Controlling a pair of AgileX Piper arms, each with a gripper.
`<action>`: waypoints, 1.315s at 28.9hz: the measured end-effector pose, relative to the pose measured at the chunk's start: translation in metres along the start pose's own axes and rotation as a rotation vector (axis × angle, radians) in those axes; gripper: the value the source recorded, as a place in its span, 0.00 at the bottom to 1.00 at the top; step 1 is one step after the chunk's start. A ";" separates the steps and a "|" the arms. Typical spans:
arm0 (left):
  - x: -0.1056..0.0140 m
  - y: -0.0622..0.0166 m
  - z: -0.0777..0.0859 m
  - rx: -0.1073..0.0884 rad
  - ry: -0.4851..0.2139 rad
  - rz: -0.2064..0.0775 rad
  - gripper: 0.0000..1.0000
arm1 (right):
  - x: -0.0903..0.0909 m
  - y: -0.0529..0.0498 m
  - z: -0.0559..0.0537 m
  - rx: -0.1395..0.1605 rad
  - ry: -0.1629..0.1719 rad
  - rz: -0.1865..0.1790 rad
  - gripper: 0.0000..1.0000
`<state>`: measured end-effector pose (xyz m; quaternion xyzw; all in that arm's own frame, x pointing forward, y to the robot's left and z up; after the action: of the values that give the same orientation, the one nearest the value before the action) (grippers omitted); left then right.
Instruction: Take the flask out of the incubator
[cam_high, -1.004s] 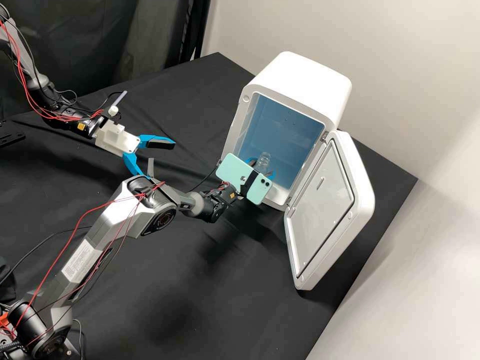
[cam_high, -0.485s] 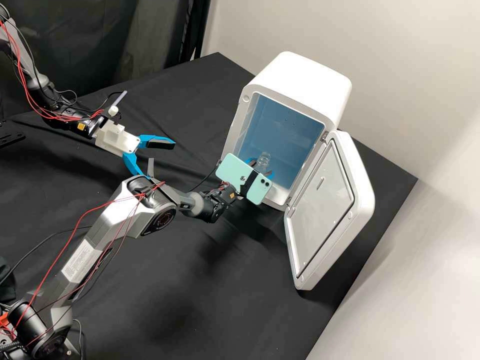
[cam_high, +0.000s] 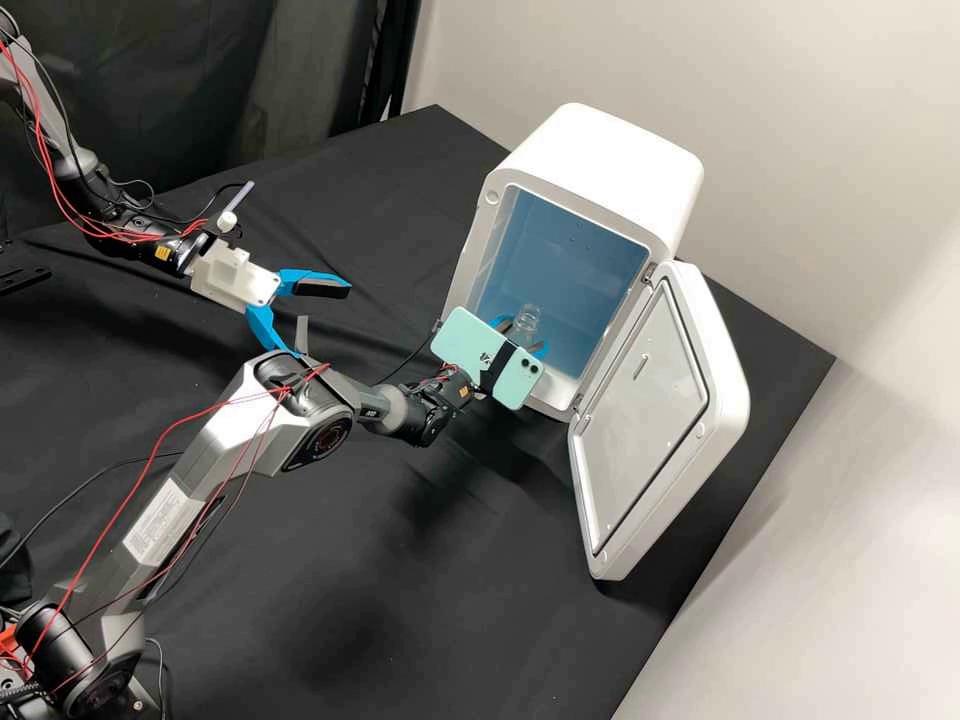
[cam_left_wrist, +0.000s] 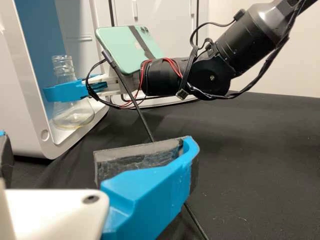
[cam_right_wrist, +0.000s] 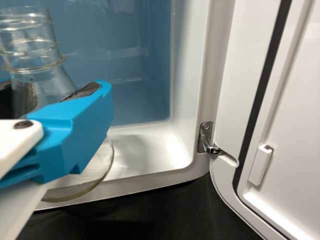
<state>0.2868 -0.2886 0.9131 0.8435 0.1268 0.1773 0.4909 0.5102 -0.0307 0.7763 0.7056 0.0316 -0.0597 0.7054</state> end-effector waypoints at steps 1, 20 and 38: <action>0.000 0.0000 0.000 0.000 0.000 0.000 1.00 | 0.000 0.000 0.000 0.000 0.000 0.000 0.00; 0.000 0.0000 0.000 0.000 0.000 0.000 1.00 | -0.037 0.014 -0.002 0.011 -0.013 0.015 0.00; 0.000 0.0000 0.000 0.000 0.000 0.000 1.00 | -0.109 0.038 -0.020 0.022 0.118 0.154 0.00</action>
<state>0.2868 -0.2886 0.9131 0.8435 0.1268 0.1773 0.4909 0.4080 -0.0069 0.8283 0.7160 0.0178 0.0361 0.6970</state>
